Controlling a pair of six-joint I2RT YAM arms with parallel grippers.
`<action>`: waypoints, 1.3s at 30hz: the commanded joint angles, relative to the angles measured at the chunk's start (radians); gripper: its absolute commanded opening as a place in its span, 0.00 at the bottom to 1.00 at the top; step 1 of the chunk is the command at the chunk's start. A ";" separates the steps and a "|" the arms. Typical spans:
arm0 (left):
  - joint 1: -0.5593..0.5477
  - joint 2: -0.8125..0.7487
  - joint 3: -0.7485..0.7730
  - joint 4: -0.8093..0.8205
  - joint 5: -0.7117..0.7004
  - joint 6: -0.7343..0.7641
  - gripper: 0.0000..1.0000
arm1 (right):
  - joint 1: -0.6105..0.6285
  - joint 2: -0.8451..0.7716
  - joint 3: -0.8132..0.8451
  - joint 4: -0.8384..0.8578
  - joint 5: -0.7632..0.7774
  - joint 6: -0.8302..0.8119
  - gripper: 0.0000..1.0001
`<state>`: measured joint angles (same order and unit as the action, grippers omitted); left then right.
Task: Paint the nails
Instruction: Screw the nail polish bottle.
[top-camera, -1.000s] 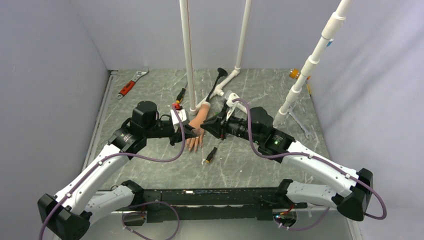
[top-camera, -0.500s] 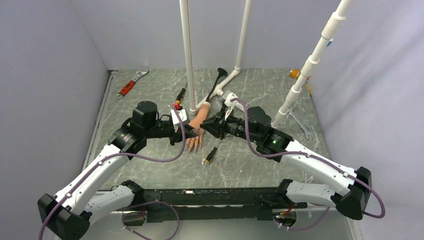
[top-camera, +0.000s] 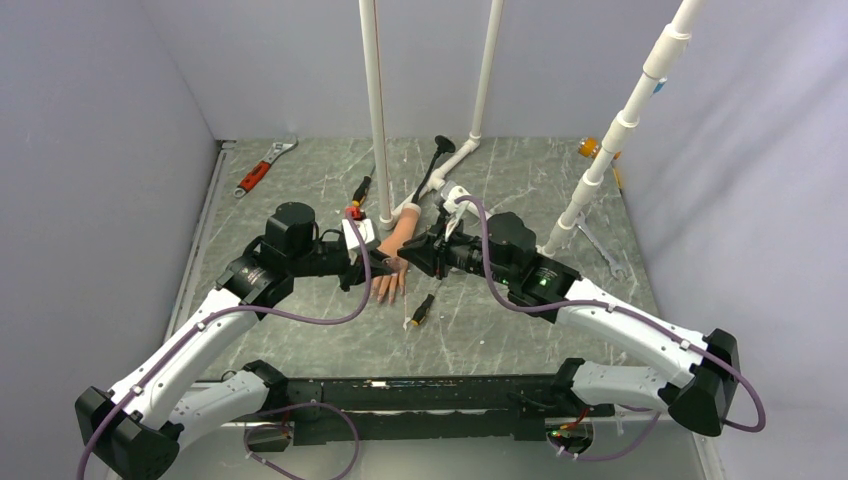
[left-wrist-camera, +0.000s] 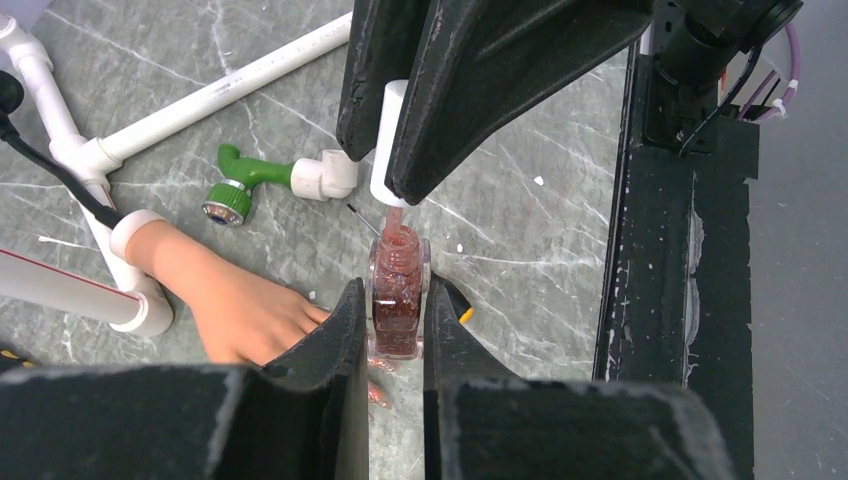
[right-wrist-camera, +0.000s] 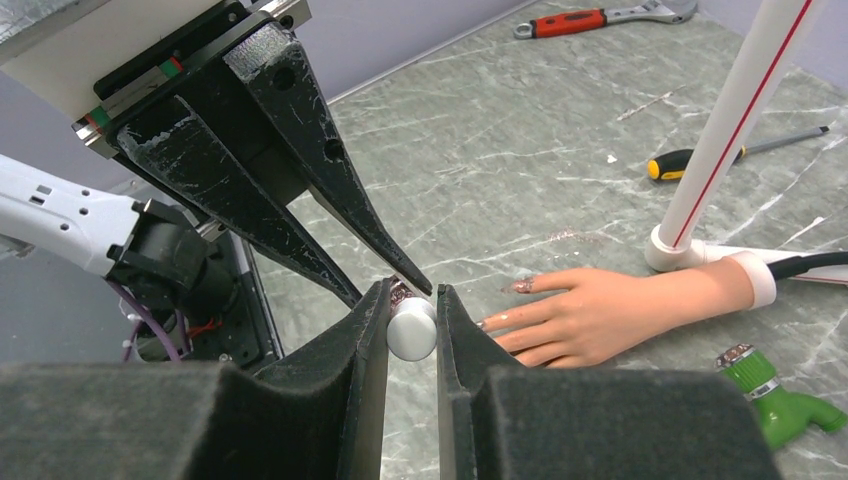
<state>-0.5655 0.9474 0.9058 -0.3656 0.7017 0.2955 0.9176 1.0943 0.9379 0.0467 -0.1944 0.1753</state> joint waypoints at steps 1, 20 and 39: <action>-0.008 0.001 0.045 0.025 0.002 0.023 0.00 | -0.001 0.005 0.034 0.039 -0.022 0.007 0.00; -0.019 0.001 0.045 0.019 -0.050 0.027 0.00 | -0.001 0.014 0.048 0.006 -0.049 0.008 0.00; -0.028 -0.010 0.044 0.018 -0.053 0.033 0.00 | -0.001 0.090 0.064 0.013 -0.072 0.007 0.00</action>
<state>-0.5869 0.9585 0.9058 -0.3851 0.6495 0.3130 0.9169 1.1816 0.9485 0.0437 -0.2462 0.1757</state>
